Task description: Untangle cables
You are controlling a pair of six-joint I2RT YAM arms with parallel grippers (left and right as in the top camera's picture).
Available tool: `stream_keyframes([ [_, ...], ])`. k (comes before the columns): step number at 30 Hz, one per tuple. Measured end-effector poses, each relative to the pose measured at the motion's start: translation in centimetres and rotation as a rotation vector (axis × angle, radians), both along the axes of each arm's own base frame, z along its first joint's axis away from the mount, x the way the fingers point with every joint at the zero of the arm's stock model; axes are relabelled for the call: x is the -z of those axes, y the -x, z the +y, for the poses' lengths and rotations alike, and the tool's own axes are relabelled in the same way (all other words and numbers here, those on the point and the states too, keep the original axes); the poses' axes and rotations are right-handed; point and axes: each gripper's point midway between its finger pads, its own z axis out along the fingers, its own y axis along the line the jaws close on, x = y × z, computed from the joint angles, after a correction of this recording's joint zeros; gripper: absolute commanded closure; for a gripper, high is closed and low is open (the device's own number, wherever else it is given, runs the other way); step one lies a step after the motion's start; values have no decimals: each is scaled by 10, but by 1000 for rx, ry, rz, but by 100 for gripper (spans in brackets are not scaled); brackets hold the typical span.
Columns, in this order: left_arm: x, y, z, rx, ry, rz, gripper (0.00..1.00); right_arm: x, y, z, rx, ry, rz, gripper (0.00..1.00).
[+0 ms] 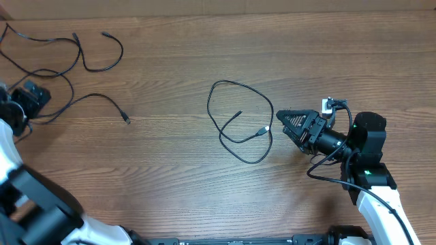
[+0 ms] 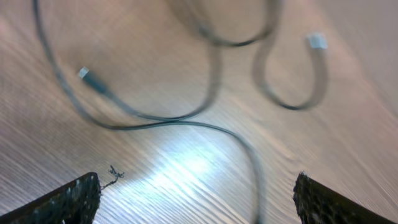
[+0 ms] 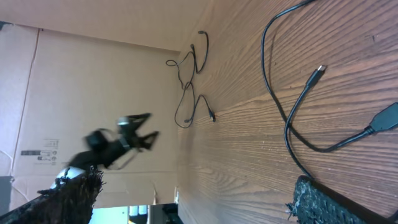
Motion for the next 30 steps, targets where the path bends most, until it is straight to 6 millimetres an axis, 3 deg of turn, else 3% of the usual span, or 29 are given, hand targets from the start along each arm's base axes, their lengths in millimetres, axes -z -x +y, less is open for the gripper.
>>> stream_keyframes([
  [3, -42, -7, -39, 128, -77, -53, 0, 0, -1, -1, 3, 9, -8, 0],
  [7, -58, -19, -111, 346, -112, -51, 0, 1, -1, -1, 5, 13, -10, 0],
  [13, -46, -28, -232, 714, -125, 1, 0, 2, -1, -1, 6, 16, -6, 0],
  [21, -31, -19, -364, 1079, -168, 13, 0, 2, -1, -1, 5, 18, -8, 0],
  [25, -16, -13, -411, 1202, -191, 23, 1, 2, -1, -1, 5, 18, -8, 0],
  [30, 7, -8, -446, 1287, -201, 56, 0, 2, -1, -1, 6, 19, -10, 0],
])
